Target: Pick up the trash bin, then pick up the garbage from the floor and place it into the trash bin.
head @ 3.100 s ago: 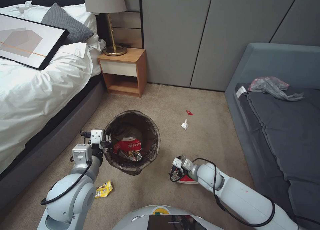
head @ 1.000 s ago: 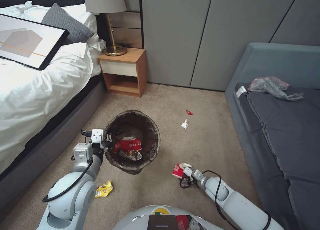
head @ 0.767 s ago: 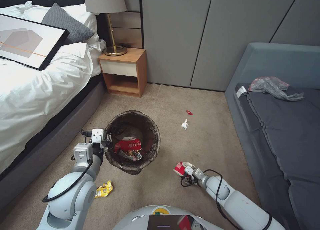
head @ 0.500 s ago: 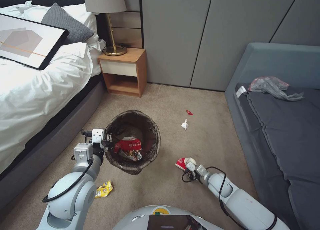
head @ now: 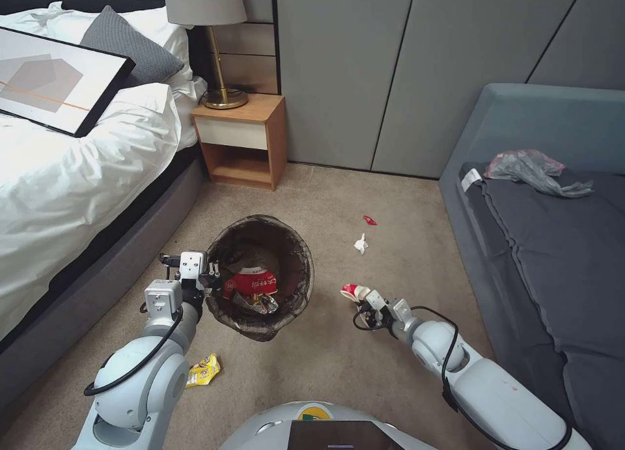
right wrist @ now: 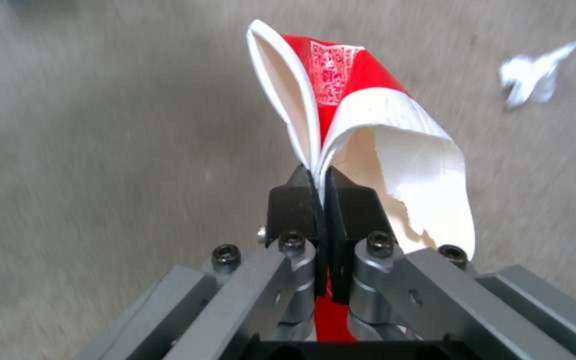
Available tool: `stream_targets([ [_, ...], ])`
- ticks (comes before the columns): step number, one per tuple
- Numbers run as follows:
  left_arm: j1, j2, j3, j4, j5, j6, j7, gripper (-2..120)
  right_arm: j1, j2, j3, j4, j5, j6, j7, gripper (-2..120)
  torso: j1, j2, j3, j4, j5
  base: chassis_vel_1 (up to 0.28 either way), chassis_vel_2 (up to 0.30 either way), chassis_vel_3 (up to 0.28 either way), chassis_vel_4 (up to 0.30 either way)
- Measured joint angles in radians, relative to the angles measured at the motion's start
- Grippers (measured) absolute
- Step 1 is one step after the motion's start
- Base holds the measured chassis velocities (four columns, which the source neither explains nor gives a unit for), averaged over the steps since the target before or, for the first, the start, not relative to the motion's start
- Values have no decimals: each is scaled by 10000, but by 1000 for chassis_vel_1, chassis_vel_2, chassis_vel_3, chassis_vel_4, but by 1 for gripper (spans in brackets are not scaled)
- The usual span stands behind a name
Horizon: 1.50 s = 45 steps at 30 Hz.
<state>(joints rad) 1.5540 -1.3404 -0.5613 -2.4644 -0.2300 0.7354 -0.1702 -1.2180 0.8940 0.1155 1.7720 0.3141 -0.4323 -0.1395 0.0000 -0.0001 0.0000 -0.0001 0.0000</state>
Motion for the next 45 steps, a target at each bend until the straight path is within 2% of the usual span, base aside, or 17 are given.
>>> stream_targets([
  [5,12,16,-18,-45,-16,0,-8,0,-87,-140,469,1035,788,-298,223,0,0,0,0,1,1,0,0,0,0],
  [8,32,23,13,-149,-86,0,-72,0,52,-596,1041,2841,2322,-1300,950,0,0,0,0,1,1,0,0,0,0],
  [13,93,31,69,-228,-116,0,-109,0,373,-1202,1587,4330,3930,-2196,1620,0,0,1,0,1,-2,0,0,0,0],
  [16,163,78,96,-244,-114,0,-79,0,924,-2060,2445,5541,5967,-2997,2135,0,0,0,0,2,0,0,0,0,0],
  [17,163,78,96,-244,-114,0,-79,0,924,-2060,2445,5541,5967,-2997,2135,0,0,0,0,2,0,0,0,0,0],
  [20,145,67,148,-200,-77,0,-9,0,2237,-3112,3154,6623,8967,-3121,2699,0,0,1,0,-2,0,0,0,0,0],
  [24,107,45,203,-135,-54,0,12,0,3311,-3471,3037,6926,10448,-3118,2999,0,0,1,0,0,-2,0,0,0,0],
  [26,38,-5,286,-41,7,0,41,0,5334,-3610,2299,6978,11885,-3106,3174,0,0,1,0,5,0,0,0,0,0],
  [27,38,-5,286,-41,7,0,41,0,5334,-3610,2299,6978,11885,-3106,3174,0,0,1,0,5,0,0,0,0,0],
  [29,-24,-52,339,37,52,0,86,0,6791,-3556,1085,6783,12364,-3099,3018,0,0,1,0,3,-1,0,0,0,0],
  [30,-24,-52,339,37,52,0,86,0,6791,-3556,1085,6783,12364,-3099,3018,0,0,1,0,3,-1,0,0,0,0],
  [33,-68,-52,327,166,58,0,145,0,8585,-3348,-865,6310,12385,-3087,2548,0,0,1,1,0,-1,0,0,0,0],
  [34,-68,-52,327,166,58,0,145,0,8585,-3348,-865,6310,12385,-3087,2548,0,0,1,1,0,-1,0,0,0,0],
  [36,-98,-73,302,238,61,0,154,0,9889,-2939,-2407,5932,12402,-3072,2452,0,0,1,1,3,-2,0,0,0,0],
  [37,-98,-73,302,238,61,0,154,0,9889,-2939,-2407,5932,12402,-3072,2452,0,0,1,1,3,-2,0,0,0,0],
  [40,-116,-124,270,277,61,0,162,0,10949,-2019,-4353,5384,12160,-3061,2546,0,1,0,2,4,-3,0,0,0,0],
  [45,-126,-134,163,278,23,0,165,0,11115,-1251,-5430,4905,11834,-3054,2788,0,0,1,1,3,-3,0,0,0,0],
])
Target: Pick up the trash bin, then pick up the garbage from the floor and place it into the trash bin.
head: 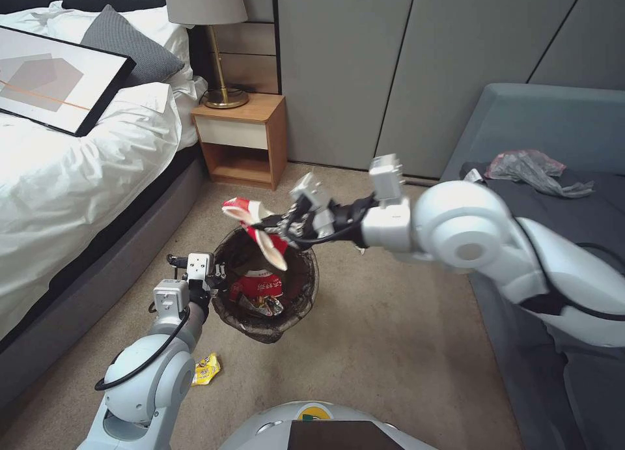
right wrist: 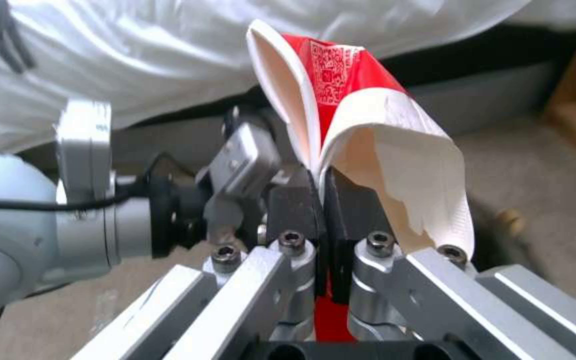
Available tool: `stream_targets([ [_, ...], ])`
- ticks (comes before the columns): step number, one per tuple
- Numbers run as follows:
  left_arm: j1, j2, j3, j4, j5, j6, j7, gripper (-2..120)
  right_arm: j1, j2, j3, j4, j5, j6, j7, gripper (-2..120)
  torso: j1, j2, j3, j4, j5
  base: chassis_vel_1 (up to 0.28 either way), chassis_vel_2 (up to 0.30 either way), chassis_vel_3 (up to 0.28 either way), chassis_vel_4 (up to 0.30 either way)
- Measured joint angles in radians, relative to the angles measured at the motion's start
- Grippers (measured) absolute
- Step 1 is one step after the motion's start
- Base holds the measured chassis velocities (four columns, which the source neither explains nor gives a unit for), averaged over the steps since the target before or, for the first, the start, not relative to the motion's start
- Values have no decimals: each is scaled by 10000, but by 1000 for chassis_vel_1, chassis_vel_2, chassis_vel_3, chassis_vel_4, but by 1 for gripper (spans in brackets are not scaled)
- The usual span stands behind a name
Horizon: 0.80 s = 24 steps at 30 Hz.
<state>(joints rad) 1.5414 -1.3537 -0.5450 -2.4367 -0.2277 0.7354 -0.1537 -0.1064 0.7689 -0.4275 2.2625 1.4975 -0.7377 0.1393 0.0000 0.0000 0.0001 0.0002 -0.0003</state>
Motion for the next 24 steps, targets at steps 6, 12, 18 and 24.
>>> stream_targets([
  [6,-8,3,-49,-2,-34,0,0,0,-129,295,-345,-257,-269,6,45,0,0,0,0,-2,1,0,0,0,0],
  [12,-15,3,-61,-9,-58,0,-7,0,-231,410,-458,-410,-408,18,54,0,0,0,0,-1,2,0,0,0,0],
  [18,-74,4,-59,-33,-303,0,-196,0,-756,645,-526,-822,-471,91,195,2,0,0,0,-3,2,0,0,0,0],
  [24,-125,41,-109,-109,-504,0,-365,0,-1361,629,-463,-1094,-838,32,237,21,0,0,-2,-3,2,0,0,0,0],
])
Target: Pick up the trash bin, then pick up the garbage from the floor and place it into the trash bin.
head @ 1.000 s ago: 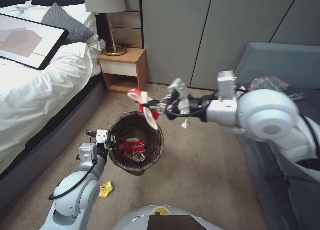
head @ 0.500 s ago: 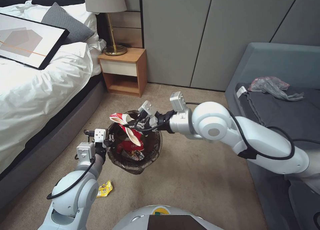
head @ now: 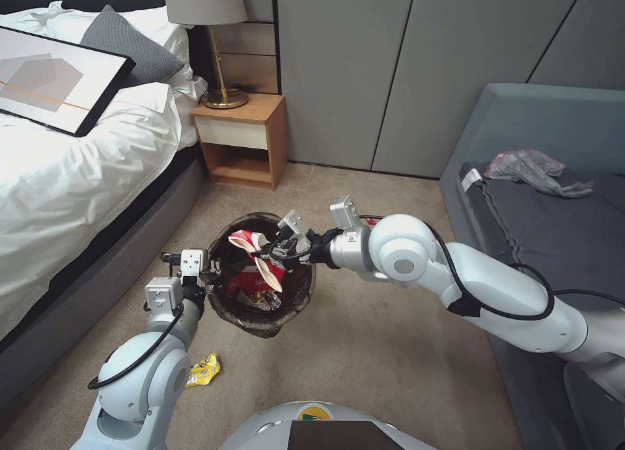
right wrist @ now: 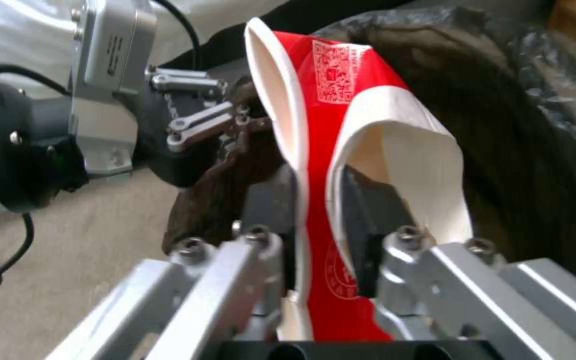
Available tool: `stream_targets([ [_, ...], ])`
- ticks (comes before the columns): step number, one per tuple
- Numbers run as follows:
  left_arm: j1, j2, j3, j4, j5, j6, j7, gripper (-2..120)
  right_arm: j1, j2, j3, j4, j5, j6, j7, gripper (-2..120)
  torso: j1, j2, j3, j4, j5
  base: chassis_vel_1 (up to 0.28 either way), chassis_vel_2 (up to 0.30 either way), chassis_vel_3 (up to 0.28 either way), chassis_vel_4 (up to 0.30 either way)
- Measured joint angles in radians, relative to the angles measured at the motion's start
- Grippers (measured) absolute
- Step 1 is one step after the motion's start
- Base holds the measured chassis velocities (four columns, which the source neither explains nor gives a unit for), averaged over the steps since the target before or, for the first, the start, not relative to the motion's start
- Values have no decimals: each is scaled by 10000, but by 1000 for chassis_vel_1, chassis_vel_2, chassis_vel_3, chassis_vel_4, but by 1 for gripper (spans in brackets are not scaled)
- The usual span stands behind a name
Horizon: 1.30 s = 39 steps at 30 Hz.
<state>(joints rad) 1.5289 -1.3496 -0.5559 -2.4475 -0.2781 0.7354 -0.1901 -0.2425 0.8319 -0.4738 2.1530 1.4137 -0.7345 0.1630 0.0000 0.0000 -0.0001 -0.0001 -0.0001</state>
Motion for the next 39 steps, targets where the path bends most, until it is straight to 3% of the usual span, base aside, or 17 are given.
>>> stream_targets([
  [19,26,-21,-29,17,54,0,118,0,-583,-84,1046,86,-215,715,-55,93,0,0,1,2,1,0,0,0,0],
  [23,25,-27,-32,31,62,0,122,0,-651,-118,1680,179,-113,851,-21,99,0,0,0,4,0,0,0,0,0],
  [25,18,-33,-34,49,66,0,130,0,-943,-354,2493,256,-78,1217,154,100,0,0,1,1,3,0,0,0,0],
  [30,-16,-20,-14,77,66,0,132,0,-1388,-835,3397,204,-228,2203,892,100,0,0,0,2,1,0,0,0,0],
  [32,-82,-45,14,91,54,0,110,0,-2370,-1156,4858,116,-998,2726,1234,100,0,0,1,3,3,0,0,0,0],
  [33,-82,-45,14,91,54,0,110,0,-2370,-1156,4858,116,-998,2726,1234,100,0,0,1,3,3,0,0,0,0],
  [35,-106,-49,18,90,-15,0,100,0,-3821,-1394,6758,122,-2787,3115,1287,100,0,0,1,-3,6,0,0,0,0],
  [36,-106,-49,18,90,-15,0,100,0,-3821,-1394,6758,122,-2787,3115,1287,100,0,0,1,-3,6,0,0,0,0],
  [38,-103,-23,10,97,-46,0,94,0,-5572,-1156,8772,258,-4407,3392,1240,100,-1,0,-1,-4,-2,0,0,0,0],
  [39,-103,-23,10,97,-46,0,94,0,-5572,-1156,8772,258,-4407,3392,1240,100,-1,0,-1,-4,-2,0,0,0,0],
])
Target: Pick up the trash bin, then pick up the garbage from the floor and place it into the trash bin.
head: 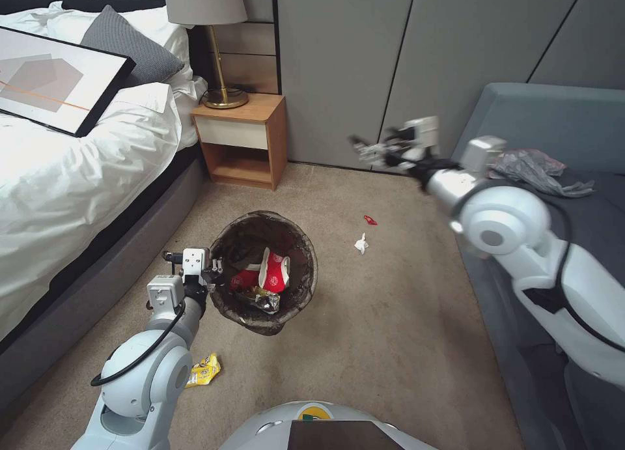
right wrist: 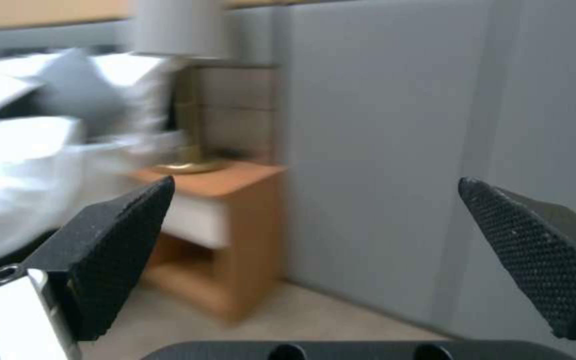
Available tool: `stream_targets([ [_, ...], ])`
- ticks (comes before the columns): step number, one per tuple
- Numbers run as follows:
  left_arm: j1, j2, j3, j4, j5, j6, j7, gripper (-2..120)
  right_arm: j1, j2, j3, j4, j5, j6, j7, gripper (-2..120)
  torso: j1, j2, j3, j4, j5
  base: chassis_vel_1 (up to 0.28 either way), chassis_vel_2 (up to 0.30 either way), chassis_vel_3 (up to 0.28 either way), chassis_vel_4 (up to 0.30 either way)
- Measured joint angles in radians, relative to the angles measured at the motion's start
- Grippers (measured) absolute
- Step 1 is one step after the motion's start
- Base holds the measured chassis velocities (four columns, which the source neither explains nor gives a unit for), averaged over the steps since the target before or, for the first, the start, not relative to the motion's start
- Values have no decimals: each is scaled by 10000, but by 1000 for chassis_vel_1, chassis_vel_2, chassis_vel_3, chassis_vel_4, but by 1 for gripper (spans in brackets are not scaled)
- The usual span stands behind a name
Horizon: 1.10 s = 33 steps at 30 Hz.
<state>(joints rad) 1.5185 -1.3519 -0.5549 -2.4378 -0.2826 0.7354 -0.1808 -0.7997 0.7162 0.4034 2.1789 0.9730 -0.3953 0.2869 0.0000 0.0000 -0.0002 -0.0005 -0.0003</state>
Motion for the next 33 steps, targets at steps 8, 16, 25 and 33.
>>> stream_targets([
  [8,40,-8,140,87,-47,0,-11,0,-5507,2998,3527,-62,-5205,2469,-561,100,0,0,0,0,6,0,0,0,0],
  [16,54,3,234,236,48,-89,140,0,-7759,6674,3857,-663,-8450,5434,-1165,100,0,0,0,6,1,0,0,0,0],
  [25,91,0,319,315,170,-181,211,0,-8301,8062,3615,-1231,-9418,6232,-1098,100,0,0,0,4,3,0,0,0,0],
  [33,238,6,313,262,263,-224,295,0,-8111,7990,3478,-1593,-9486,6283,-984,100,0,0,1,5,2,0,0,0,0],
])
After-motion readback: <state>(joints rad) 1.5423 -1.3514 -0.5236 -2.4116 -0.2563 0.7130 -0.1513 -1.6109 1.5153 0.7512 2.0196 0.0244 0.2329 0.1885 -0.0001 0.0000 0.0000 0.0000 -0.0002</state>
